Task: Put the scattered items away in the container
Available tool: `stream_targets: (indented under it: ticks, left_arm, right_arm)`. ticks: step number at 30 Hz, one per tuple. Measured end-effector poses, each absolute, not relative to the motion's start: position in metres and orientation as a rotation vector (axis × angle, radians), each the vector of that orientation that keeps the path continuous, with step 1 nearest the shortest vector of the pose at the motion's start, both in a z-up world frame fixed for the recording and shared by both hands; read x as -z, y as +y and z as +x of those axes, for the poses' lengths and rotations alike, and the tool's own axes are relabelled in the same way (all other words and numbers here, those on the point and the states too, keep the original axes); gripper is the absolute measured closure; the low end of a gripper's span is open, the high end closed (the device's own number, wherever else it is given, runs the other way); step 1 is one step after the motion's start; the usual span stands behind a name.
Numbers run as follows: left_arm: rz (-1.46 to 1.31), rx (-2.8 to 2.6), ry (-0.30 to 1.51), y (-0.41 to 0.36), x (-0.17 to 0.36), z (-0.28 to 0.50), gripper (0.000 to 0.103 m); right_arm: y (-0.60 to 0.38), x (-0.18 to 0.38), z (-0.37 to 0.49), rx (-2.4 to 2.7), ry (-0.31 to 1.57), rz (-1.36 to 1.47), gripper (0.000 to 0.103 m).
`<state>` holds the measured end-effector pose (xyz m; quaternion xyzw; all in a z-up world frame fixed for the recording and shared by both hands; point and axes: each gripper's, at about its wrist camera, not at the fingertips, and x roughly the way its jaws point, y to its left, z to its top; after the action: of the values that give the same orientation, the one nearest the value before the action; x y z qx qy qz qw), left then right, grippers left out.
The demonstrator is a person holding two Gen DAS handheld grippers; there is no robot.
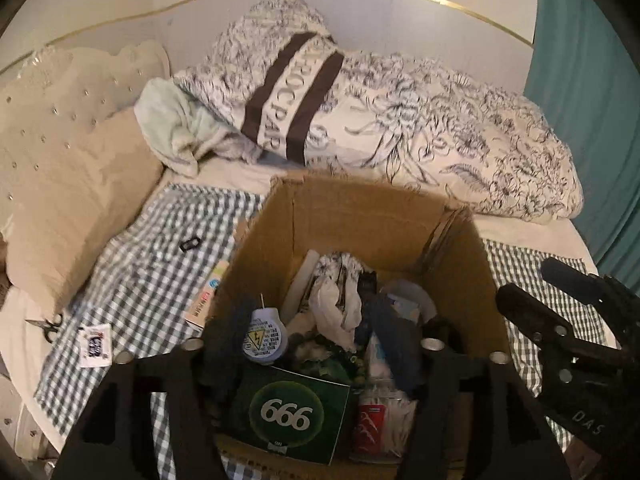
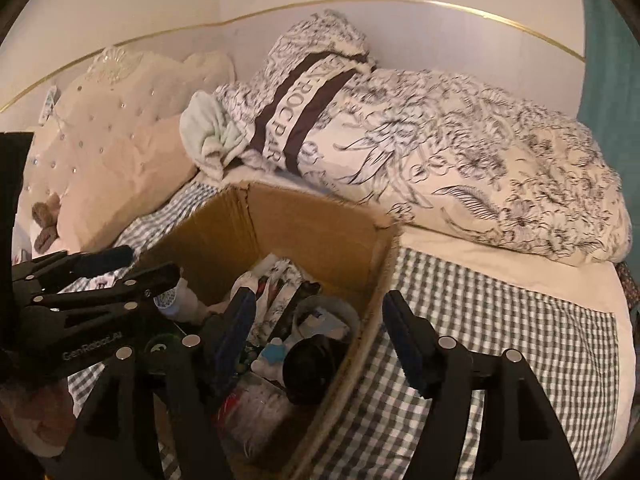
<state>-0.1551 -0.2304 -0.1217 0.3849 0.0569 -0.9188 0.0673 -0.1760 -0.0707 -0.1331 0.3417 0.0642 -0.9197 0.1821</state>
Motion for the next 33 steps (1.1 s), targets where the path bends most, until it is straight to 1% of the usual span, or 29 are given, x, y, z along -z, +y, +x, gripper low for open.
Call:
stream_targets:
  ticks: [3, 7, 8, 9, 10, 11, 16, 24, 33]
  left_arm:
    - [1.107, 2.796, 0.171, -0.225, 0.105, -0.143, 0.021]
    - [1.040, 2.818, 0.155, -0.214, 0.084, -0.127, 0.010]
    - [1.025, 2.828, 0.156, -0.211, 0.079, -0.122, 0.008]
    - [1.014, 2.833, 0.156, -0.209, 0.075, -0.119, 0.005]
    - [0.995, 2.838, 0.154, -0.205, 0.069, -0.113, 0.001]
    - [0.978, 2.841, 0.150, -0.203, 0.066, -0.108, 0.000]
    - [0.904, 2.857, 0.115, -0.187, 0.051, -0.078, 0.000]
    - [0.854, 2.893, 0.105, -0.160, 0.030, -0.053, 0.000]
    - [0.807, 2.951, 0.078, -0.117, 0.012, -0.026, 0.000]
  right_arm:
    - [-0.059, 0.119, -0.164, 2.623, 0.163, 0.935, 0.030]
    - [-0.043, 0.098, -0.144, 2.655, 0.145, 0.890, 0.019]
    - [-0.039, 0.092, -0.138, 2.666, 0.141, 0.878, 0.015]
    - [-0.035, 0.087, -0.133, 2.676, 0.140, 0.870, 0.012]
    - [-0.031, 0.082, -0.129, 2.687, 0.140, 0.864, 0.005]
    - [-0.027, 0.078, -0.124, 2.698, 0.138, 0.860, 0.000]
    - [-0.004, 0.064, -0.101, 2.742, 0.131, 0.854, 0.000]
    - [0.028, 0.059, -0.067, 2.779, 0.141, 0.875, 0.000]
    - [0.070, 0.041, -0.027, 2.839, 0.123, 0.826, 0.000]
